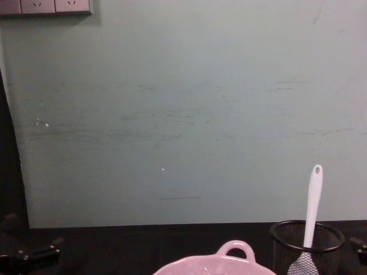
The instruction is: Use the one hand to pick up the spoon and stir the clear water in the bowl.
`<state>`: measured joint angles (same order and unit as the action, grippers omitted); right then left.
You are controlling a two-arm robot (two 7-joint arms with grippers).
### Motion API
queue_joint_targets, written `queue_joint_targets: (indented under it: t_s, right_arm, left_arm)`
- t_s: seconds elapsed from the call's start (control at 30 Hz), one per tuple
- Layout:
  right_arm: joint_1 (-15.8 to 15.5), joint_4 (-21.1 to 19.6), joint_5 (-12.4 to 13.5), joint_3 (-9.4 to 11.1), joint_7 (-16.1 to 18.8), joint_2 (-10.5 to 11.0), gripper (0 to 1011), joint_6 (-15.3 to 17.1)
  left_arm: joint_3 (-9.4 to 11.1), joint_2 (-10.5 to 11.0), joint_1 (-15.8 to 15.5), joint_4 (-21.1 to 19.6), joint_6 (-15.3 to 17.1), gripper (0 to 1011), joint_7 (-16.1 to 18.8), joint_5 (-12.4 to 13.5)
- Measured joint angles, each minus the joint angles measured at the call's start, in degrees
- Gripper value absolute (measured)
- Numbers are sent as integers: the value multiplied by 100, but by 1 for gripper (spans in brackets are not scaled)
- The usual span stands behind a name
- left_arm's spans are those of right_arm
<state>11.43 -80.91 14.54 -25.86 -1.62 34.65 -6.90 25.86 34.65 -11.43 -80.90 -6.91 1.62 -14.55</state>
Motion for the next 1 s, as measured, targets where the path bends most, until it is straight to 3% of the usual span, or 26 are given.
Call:
queue_joint_targets:
  t_s: [0.83,1.0]
  right_arm:
    - [0,1,0,1,0,0,1002,0]
    - [-412,-737,194,396,24,335,1002,212]
  left_arm:
    - [0,-1,0,0,0,1011,0,0]
    - [0,0,0,0,0,1011,0,0]
